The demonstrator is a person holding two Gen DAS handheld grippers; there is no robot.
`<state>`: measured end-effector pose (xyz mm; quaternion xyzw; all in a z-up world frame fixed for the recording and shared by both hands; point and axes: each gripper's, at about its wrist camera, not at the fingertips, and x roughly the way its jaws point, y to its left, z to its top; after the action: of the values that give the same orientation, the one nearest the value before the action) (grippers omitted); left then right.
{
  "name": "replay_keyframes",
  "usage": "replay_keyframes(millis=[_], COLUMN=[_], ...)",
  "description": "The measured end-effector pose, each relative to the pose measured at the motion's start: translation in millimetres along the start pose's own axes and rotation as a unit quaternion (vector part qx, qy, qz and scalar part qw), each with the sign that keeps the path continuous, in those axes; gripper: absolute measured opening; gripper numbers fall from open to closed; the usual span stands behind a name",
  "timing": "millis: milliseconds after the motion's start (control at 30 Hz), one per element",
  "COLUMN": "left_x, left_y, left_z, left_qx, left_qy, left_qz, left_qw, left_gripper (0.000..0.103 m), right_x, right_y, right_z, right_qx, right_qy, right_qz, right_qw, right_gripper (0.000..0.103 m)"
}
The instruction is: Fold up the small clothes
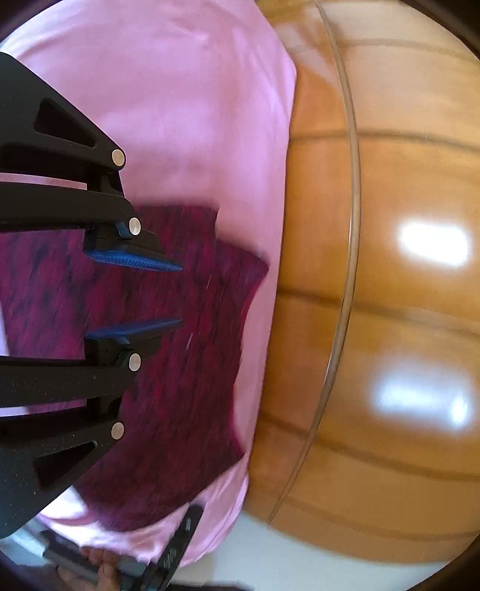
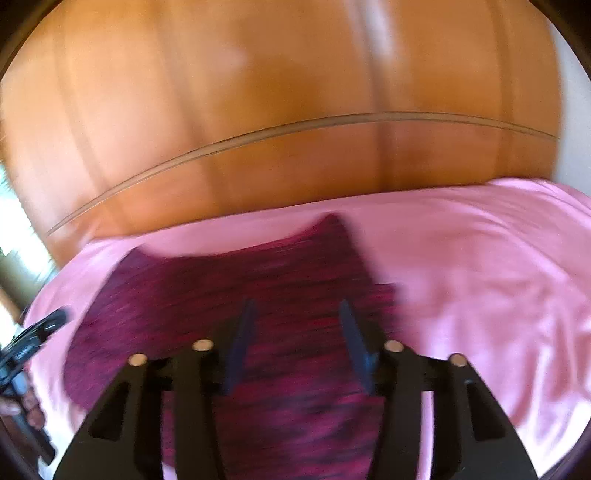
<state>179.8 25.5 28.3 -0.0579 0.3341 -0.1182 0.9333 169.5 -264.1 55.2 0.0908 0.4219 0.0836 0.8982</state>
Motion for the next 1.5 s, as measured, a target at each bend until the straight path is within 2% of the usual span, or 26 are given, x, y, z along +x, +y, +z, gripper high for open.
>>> replay_keyframes(millis=[33, 133, 200, 267, 333, 400, 433, 500, 667, 1133, 1500], left_x=[2, 15, 34, 48, 45, 30, 22, 9, -6, -18, -7], left_y=[-8, -25, -25, -12, -11, -16, -17, -16, -4, 33, 49], left_z=[-4, -17, -25, -31, -31, -27, -25, -21, -12, -19, -26], left_qx=[0.01, 0.031, 0.033, 0.008, 0.005, 0.011, 0.013, 0.013, 0.011, -0.009, -0.032], left_qy=[0.006, 0.029, 0.061, 0.084, 0.078, 0.059, 0.047, 0.023, 0.003, 0.007, 0.035], left_qz=[-0.013, -0.026, 0.002, 0.008, 0.011, 0.018, 0.023, 0.04, 0.067, 0.093, 0.074], left_qw=[0.9999, 0.9988, 0.9976, 0.9964, 0.9969, 0.998, 0.9986, 0.9989, 0.9977, 0.9956, 0.9961], left_gripper=[0.034, 0.034, 0.034, 0.034, 0.034, 0.035, 0.044, 0.053, 0.053, 0.053, 0.053], right_x=[4, 23, 37, 54, 69, 78, 77, 74, 68, 70, 70], right_y=[15, 60, 82, 84, 73, 52, 49, 52, 54, 56, 58], right_z=[-4, -21, -30, -34, -36, -38, -38, -40, -46, -45, -45], right_qx=[-0.015, -0.072, -0.108, -0.119, -0.115, -0.069, -0.062, -0.071, -0.069, -0.063, -0.066], right_qy=[0.01, 0.044, 0.055, 0.067, 0.078, 0.087, 0.085, 0.079, 0.068, 0.068, 0.068], right_qz=[0.019, 0.059, 0.049, 0.024, 0.001, 0.033, 0.039, 0.038, 0.033, 0.025, 0.019], right_qw=[1.0, 0.995, 0.991, 0.99, 0.99, 0.993, 0.994, 0.994, 0.995, 0.995, 0.995], right_gripper=[0.054, 0.053, 0.053, 0.052, 0.051, 0.051, 0.05, 0.051, 0.052, 0.053, 0.054])
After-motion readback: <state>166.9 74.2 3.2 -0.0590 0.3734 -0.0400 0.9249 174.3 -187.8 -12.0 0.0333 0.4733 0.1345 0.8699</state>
